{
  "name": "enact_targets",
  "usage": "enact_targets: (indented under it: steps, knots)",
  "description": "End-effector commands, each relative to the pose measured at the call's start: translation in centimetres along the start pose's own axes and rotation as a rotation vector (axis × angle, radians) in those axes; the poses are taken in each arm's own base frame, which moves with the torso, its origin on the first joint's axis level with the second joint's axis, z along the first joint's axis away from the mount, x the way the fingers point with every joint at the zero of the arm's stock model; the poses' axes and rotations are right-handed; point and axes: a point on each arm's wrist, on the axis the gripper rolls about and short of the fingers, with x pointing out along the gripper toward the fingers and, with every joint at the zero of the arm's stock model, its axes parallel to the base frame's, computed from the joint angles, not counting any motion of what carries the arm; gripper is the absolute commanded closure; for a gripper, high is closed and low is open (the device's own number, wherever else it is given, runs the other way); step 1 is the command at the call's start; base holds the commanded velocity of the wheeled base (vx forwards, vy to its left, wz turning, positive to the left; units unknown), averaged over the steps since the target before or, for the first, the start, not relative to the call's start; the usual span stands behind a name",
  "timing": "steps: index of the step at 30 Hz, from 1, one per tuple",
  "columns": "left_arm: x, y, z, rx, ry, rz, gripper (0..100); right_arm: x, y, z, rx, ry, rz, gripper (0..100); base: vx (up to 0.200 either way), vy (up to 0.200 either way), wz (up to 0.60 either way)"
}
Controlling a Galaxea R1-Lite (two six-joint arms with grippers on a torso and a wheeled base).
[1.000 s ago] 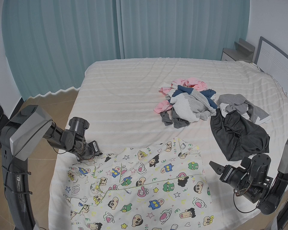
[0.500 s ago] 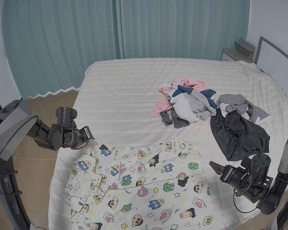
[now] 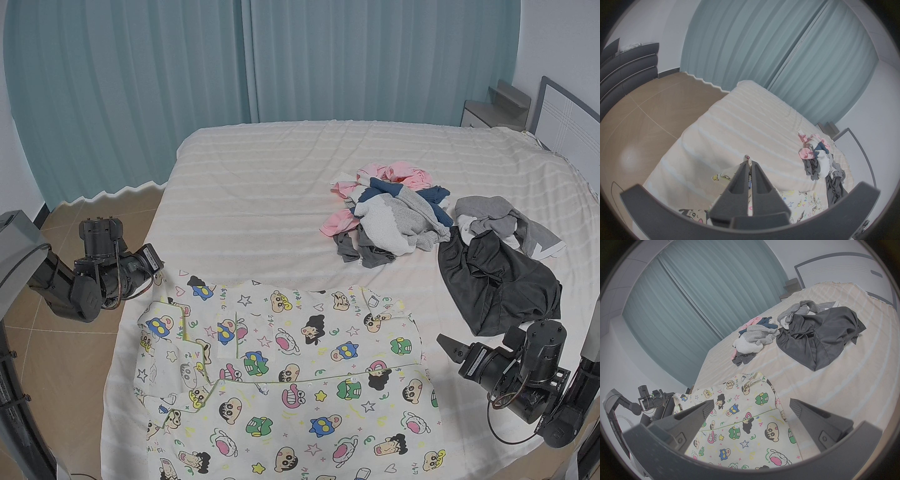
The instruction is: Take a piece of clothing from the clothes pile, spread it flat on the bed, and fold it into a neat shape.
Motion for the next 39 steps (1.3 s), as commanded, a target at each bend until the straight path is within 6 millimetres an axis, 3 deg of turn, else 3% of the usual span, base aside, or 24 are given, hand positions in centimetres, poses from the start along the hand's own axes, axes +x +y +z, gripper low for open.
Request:
enact_targets:
  steps: [1, 10, 22, 23, 24, 29, 35, 36, 37, 39]
  knots:
    - [0.2, 1.8, -1.1, -0.011, 0.006, 0.028, 100, -0.3, -0.2, -0.2, -0.004, 0.012, -0.009, 0, 0.0, 0.0, 0.0]
    - [2.2, 3.0, -2.1, -0.01, -0.022, 0.032, 100, -0.3, -0.2, -0.2, -0.004, 0.012, -0.009, 0, 0.0, 0.0, 0.0]
    - [2.2, 3.1, -1.7, -0.005, -0.071, 0.028, 100, -0.2, -0.4, -0.3, 0.017, 0.025, -0.008, 0, 0.0, 0.0, 0.0]
    - [2.2, 3.1, -1.7, -0.005, -0.071, 0.028, 0, -0.2, -0.4, -0.3, 0.017, 0.025, -0.008, 0, 0.0, 0.0, 0.0]
    - [2.3, 3.1, -1.6, -0.004, -0.071, 0.028, 0, -0.1, -0.2, -0.1, 0.089, 0.024, 0.011, 0, 0.0, 0.0, 0.0]
    - [2.2, 3.1, -1.6, -0.005, -0.074, 0.026, 0, 2.1, 0.8, 0.2, 0.118, 0.063, 0.117, 0, 0.0, 0.0, 0.0]
    - [0.8, 3.1, -1.3, -0.036, -0.093, 0.031, 0, 8.1, 1.0, 1.2, 0.118, 0.018, 0.099, 0, 0.0, 0.0, 0.0]
    - [-0.4, 3.1, -1.5, -0.06, -0.076, 0.024, 0, 10.0, 1.0, 1.4, 0.09, 0.033, 0.071, 0, 0.0, 0.0, 0.0]
    - [-0.4, 3.1, -1.5, -0.06, -0.076, 0.024, 0, 10.0, 1.0, 1.4, 0.09, 0.033, 0.071, 0, 0.0, 0.0, 0.0]
    - [-2.7, 3.0, -2.2, -0.122, -0.022, -0.007, 0, 13.4, 2.1, 2.1, 0.081, 0.07, 0.046, 0, 0.0, 0.0, 0.0]
